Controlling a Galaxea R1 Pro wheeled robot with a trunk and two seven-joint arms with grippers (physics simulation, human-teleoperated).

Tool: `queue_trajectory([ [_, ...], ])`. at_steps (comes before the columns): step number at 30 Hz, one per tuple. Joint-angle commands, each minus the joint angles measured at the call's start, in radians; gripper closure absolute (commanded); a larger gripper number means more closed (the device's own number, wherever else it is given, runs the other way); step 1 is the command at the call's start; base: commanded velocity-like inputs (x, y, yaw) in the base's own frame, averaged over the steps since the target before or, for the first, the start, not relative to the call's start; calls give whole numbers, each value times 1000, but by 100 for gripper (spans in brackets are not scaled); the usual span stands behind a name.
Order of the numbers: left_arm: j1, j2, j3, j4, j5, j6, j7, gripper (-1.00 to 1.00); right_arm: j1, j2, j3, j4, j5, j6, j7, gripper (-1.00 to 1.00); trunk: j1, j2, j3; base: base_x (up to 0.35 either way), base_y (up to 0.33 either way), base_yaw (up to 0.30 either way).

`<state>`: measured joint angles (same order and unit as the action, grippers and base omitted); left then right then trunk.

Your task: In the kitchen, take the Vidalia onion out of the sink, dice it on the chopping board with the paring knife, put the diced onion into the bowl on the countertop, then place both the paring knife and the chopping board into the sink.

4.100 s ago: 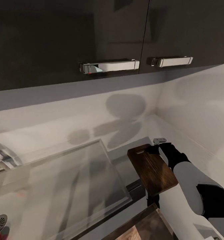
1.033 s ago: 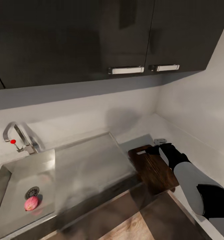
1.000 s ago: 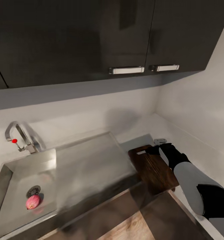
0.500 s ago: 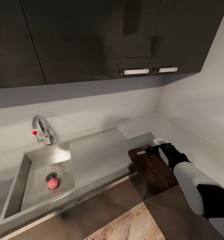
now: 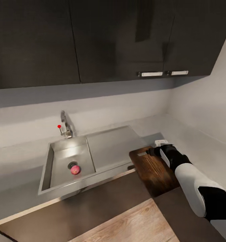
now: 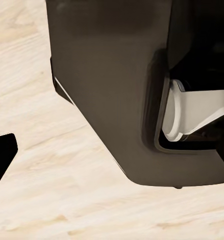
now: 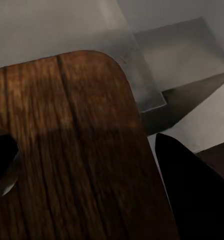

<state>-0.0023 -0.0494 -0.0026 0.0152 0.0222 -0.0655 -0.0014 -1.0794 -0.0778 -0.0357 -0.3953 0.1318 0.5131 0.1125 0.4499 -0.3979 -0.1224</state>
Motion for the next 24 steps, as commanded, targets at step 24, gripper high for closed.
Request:
queue_trajectory([
  [24, -1, 0, 0, 2, 2, -5, 0, -100, -1, 1, -4, 0, 9, 5, 7, 100, 0, -2, 35, -239, 230, 163],
])
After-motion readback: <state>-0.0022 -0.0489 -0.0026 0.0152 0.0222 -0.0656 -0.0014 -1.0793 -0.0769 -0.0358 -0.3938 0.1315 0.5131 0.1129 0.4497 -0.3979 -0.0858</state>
